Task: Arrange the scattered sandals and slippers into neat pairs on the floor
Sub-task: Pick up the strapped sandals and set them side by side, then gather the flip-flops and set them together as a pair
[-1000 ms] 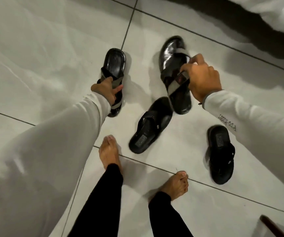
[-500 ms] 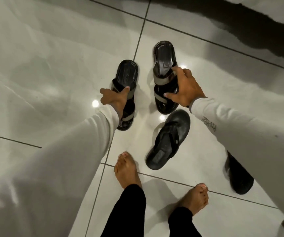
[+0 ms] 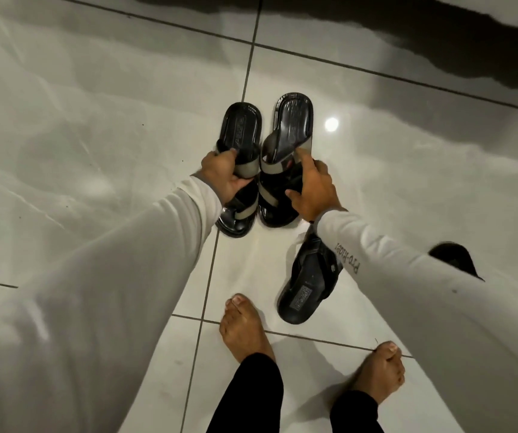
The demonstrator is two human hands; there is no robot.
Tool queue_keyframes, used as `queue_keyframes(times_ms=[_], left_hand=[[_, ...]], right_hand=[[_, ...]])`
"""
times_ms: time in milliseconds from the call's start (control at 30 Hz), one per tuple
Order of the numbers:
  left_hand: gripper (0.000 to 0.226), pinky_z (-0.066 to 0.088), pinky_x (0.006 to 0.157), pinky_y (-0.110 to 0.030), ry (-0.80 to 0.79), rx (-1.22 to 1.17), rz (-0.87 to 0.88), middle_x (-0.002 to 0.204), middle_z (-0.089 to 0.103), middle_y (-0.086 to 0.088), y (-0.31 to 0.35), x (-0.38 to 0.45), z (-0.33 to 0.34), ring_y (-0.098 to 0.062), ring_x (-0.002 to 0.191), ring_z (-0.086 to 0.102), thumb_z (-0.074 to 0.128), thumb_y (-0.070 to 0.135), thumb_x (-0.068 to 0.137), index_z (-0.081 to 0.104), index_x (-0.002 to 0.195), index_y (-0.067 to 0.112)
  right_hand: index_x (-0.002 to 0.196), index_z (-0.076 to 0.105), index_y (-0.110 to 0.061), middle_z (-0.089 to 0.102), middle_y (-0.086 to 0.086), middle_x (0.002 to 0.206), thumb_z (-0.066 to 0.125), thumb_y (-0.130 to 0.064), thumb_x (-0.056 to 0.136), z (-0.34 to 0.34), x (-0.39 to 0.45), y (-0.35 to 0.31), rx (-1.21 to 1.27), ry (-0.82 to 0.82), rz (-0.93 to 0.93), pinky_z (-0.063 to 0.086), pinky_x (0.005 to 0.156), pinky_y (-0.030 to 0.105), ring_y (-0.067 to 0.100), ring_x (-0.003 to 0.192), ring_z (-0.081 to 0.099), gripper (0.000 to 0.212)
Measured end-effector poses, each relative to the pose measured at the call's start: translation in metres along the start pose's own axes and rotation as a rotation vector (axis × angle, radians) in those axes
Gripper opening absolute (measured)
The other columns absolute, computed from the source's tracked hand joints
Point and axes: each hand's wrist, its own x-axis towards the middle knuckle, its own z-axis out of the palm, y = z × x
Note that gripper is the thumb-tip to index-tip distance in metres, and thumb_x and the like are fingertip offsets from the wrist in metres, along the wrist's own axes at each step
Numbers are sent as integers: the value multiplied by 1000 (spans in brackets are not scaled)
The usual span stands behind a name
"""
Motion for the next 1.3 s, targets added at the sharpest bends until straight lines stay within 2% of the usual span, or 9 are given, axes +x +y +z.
queue_keyframes(times_ms=[133, 233, 367, 533, 633, 867, 1067, 1200, 1300], left_hand=[[56, 57, 102, -49, 239, 525, 157, 147, 56, -13, 4, 4, -16, -38, 131, 59, 51, 49, 103, 49, 146, 14], [51, 47, 110, -52, 381, 906, 186, 152, 43, -11, -7, 8, -48, -40, 136, 47, 48, 48, 102, 46, 147, 24], [45, 49, 91, -63, 212, 457, -94, 136, 47, -6, -35, 13, -48, -40, 124, 54, 55, 48, 100, 38, 136, 27], [37, 60, 69, -50, 213, 415, 59, 138, 55, -10, -27, 30, -24, -40, 121, 61, 56, 31, 101, 45, 135, 19], [40, 55, 92, -66, 203, 442, 146, 142, 57, -14, -8, 36, -6, -42, 126, 60, 52, 30, 102, 48, 140, 15], [53, 46, 112, -49, 328, 1041, 353, 144, 52, -25, -44, -17, 1, -44, 132, 53, 50, 39, 104, 45, 142, 3], [48, 50, 108, -45, 38, 1416, 218, 134, 63, -20, -181, -84, 8, -40, 126, 60, 63, 46, 97, 62, 127, 9], [79, 49, 108, -55, 51, 1510, 395, 154, 43, -21, -252, -88, 47, -46, 133, 53, 67, 33, 97, 22, 158, 11], [96, 48, 106, -56, 149, 1599, 468, 153, 43, -23, -264, -76, 70, -46, 133, 53, 68, 28, 96, 0, 162, 31]], right_hand=[[157, 17, -26, 40, 17, 145, 68, -14, 88, 15, -13, 6, 110, 101, 154, 46, 104, 50, 42, 126, 53, 86], [158, 15, -26, 46, 18, 143, 68, -24, 89, 33, -21, 9, 234, 22, 272, 42, 107, 47, 43, 128, 49, 87], [158, 18, -24, 45, 20, 143, 67, -22, 89, 49, -21, 6, 337, 41, 322, 41, 106, 41, 41, 127, 47, 84], [157, 22, -25, 44, 22, 136, 67, -17, 88, 37, -5, 5, 312, 91, 285, 44, 103, 43, 43, 119, 54, 82], [153, 28, -26, 45, 19, 133, 64, -16, 87, 20, 9, 4, 286, 89, 257, 46, 100, 44, 43, 115, 57, 75], [151, 30, -24, 40, 17, 142, 60, -18, 87, -15, -40, 41, 118, -24, 288, 47, 103, 48, 41, 126, 51, 71], [146, 35, -11, 35, 19, 148, 62, -16, 89, -48, -136, 174, 48, 133, 607, 45, 101, 47, 41, 129, 50, 63], [150, 20, -3, 28, 27, 153, 68, -22, 88, -74, -152, 275, 74, 317, 981, 43, 102, 55, 49, 131, 46, 81], [156, 13, -17, 33, 27, 151, 74, -35, 84, -81, -153, 334, 127, 230, 994, 43, 102, 57, 50, 130, 47, 96]])
